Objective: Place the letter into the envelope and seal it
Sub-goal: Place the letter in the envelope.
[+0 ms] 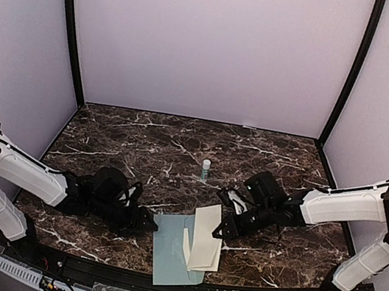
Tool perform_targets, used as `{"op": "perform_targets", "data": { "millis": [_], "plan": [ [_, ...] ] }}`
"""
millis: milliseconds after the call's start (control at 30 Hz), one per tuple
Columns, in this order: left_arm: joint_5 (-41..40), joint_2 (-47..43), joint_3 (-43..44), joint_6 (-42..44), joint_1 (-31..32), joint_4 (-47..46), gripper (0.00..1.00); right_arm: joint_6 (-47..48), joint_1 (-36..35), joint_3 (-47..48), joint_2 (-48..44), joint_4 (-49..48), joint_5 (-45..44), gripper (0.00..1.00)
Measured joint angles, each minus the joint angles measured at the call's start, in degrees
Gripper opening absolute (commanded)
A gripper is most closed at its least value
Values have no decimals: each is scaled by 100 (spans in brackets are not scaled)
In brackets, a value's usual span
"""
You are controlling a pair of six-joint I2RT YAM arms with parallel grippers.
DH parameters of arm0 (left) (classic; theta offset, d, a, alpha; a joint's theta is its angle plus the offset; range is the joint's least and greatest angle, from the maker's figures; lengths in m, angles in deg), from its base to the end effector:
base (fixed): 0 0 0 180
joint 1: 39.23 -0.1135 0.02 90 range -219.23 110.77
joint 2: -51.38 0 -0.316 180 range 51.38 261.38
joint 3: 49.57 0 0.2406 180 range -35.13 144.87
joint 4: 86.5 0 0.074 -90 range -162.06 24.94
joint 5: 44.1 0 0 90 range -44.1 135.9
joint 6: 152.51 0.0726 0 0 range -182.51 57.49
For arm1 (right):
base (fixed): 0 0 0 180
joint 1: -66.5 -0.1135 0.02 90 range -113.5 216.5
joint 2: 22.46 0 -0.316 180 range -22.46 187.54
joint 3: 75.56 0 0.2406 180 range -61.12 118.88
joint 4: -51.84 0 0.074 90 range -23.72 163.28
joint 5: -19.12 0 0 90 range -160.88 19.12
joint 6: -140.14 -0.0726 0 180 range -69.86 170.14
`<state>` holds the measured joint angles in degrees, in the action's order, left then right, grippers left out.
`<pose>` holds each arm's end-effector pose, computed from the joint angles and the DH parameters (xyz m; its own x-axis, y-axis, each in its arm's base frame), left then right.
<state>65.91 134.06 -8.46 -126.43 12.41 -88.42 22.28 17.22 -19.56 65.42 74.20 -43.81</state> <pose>0.1476 -0.2265 0.1765 -0.9827 -0.1182 -0.1424 0.0401 0.6149 -0.7876 0.1665 0.2441 0.1897 -0.8645 -0.3665 -0.3441 -0.5027 0.6228 0.5996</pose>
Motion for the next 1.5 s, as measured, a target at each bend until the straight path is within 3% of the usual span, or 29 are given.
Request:
{"op": "perform_targets", "data": {
  "millis": [233, 967, 1233, 1500],
  "plan": [
    [210, 304, -4, -101, 109, -328, 43, -20, -85, 55, 133, 2, -15, 0],
    [466, 566, -15, -299, 251, -1060, 39, -850, -326, 20, 487, -835, 9, 0],
    [0, -22, -13, -157, 260, -468, 55, -866, -328, 33, 363, -608, -144, 0],
    [-350, -616, -55, -107, 260, 85, 58, -848, -328, 247, -74, -358, -269, 0]
  ]
}}
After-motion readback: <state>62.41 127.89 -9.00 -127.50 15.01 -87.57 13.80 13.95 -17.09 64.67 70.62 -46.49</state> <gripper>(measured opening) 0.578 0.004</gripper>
